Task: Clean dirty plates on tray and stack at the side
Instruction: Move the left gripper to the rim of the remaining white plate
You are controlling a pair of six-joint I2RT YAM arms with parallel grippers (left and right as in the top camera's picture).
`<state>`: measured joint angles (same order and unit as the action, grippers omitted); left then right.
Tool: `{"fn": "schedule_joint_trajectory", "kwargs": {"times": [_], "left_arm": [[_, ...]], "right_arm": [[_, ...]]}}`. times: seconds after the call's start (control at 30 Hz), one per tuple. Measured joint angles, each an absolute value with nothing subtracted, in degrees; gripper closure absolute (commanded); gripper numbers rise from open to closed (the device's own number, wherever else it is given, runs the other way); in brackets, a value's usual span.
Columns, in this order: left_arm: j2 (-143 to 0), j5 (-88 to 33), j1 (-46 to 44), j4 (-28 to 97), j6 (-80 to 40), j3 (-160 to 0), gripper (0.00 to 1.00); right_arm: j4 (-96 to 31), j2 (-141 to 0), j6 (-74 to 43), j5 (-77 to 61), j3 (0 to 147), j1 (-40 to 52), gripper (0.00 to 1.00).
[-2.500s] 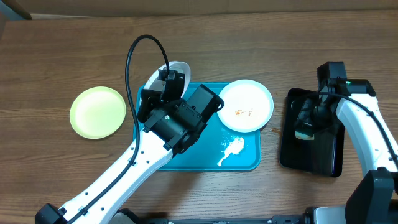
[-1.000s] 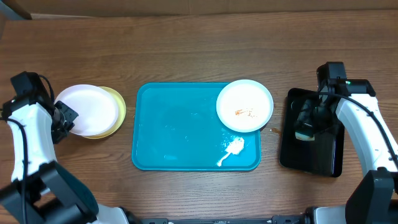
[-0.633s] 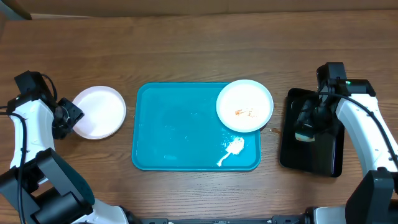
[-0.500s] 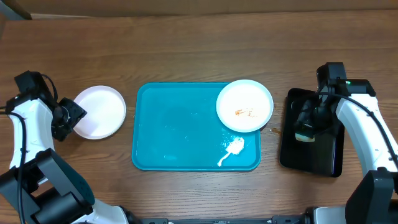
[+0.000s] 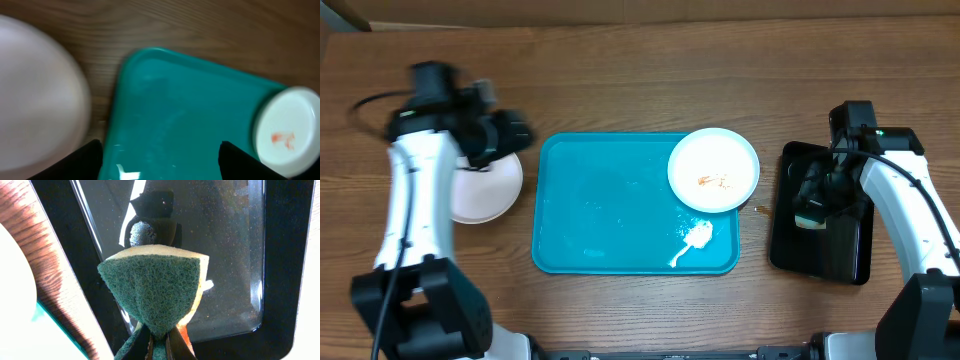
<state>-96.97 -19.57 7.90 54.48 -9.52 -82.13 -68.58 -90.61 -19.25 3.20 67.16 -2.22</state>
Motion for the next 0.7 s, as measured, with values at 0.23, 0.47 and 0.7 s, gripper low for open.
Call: {"fn": "schedule_joint_trajectory", "kwargs": {"times": [0.23, 0.47, 0.7], "left_arm": [[-97.8, -21.1, -7.7, 49.3, -5.5, -82.1, 0.19], [-104.4, -21.3, -17.1, 41.3, -4.9, -82.1, 0.2], [-113.0, -21.3, -22.6, 33.0, -4.3, -82.1, 0.27]], "right_arm": [[-68.4, -90.6, -19.2, 3.2, 67.2, -2.2, 0.96], [-68.4, -90.6, -19.2, 3.2, 67.2, -2.2, 0.96], [-68.4, -90.6, -19.3, 3.2, 67.2, -2.2, 0.96]]}}
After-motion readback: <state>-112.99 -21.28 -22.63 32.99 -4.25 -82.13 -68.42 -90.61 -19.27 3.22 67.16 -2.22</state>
